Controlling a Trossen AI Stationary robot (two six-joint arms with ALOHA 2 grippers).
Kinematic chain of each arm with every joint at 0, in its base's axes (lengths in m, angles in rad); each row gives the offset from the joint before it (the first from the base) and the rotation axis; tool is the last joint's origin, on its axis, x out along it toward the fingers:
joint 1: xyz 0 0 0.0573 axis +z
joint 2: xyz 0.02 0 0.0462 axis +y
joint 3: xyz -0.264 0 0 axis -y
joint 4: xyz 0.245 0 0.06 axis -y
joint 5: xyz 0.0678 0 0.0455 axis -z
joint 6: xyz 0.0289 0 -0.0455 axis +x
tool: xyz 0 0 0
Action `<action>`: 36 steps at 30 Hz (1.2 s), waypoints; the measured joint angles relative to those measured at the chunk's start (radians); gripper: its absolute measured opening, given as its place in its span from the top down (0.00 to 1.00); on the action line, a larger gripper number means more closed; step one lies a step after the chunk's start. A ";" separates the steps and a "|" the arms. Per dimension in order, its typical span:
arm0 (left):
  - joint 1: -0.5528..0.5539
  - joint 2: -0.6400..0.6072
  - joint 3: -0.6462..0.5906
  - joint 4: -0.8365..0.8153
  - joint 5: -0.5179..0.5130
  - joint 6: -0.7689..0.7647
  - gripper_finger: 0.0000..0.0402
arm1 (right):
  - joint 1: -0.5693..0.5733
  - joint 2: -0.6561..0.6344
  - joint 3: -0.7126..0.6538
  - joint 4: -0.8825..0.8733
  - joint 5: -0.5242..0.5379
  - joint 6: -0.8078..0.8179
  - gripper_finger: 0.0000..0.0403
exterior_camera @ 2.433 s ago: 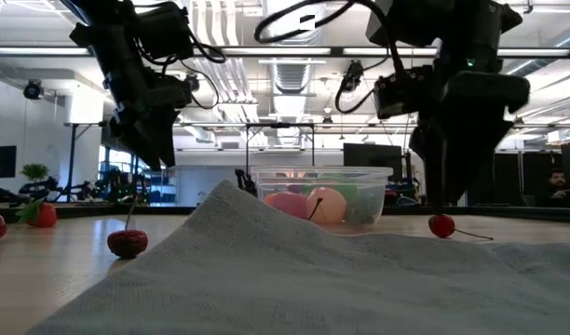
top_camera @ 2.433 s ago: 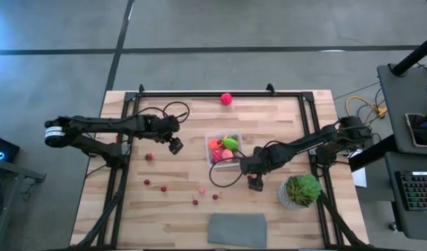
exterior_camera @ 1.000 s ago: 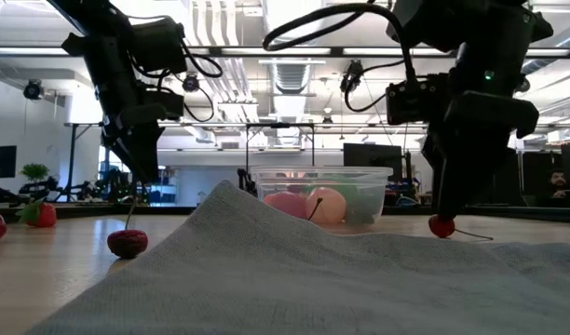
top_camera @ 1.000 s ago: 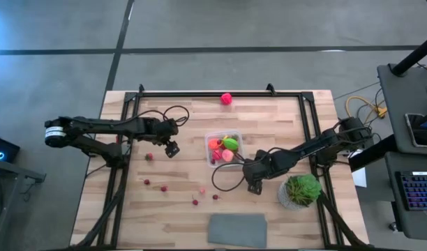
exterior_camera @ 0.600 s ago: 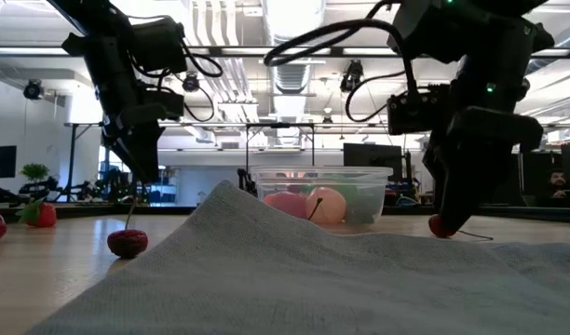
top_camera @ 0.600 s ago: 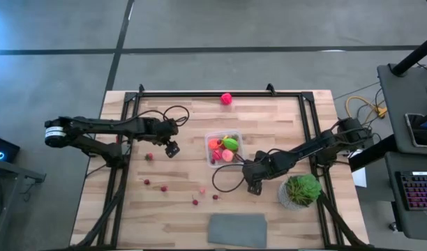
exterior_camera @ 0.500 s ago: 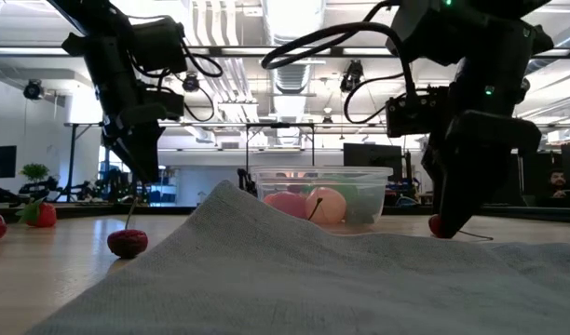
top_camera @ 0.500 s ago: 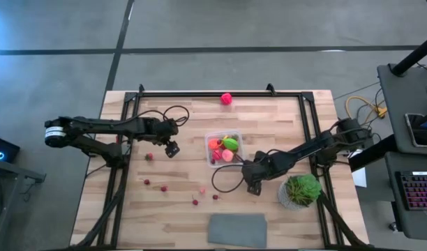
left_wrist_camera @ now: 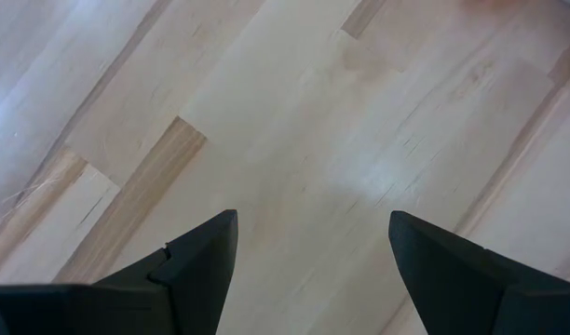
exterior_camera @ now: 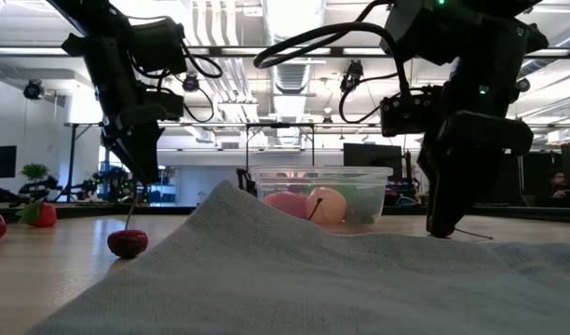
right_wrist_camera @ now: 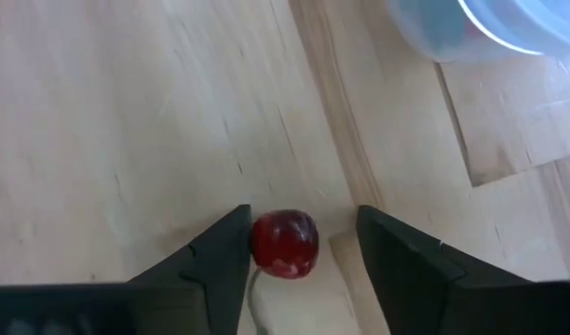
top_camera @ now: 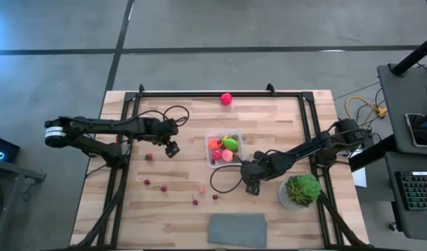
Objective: Pick and placing Produce into tupperware
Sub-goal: Put the red cherry into the transparent container
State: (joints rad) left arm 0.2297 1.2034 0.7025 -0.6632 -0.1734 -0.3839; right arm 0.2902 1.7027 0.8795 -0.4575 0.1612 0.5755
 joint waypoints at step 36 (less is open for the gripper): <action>0.000 0.000 -0.001 0.008 0.000 0.008 0.34 | -0.036 -0.132 0.183 -0.213 0.141 0.071 0.78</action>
State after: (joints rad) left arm 0.2296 1.2037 0.7017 -0.6549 -0.1730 -0.3759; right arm 0.2542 1.5712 1.0627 -0.6705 0.3022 0.6462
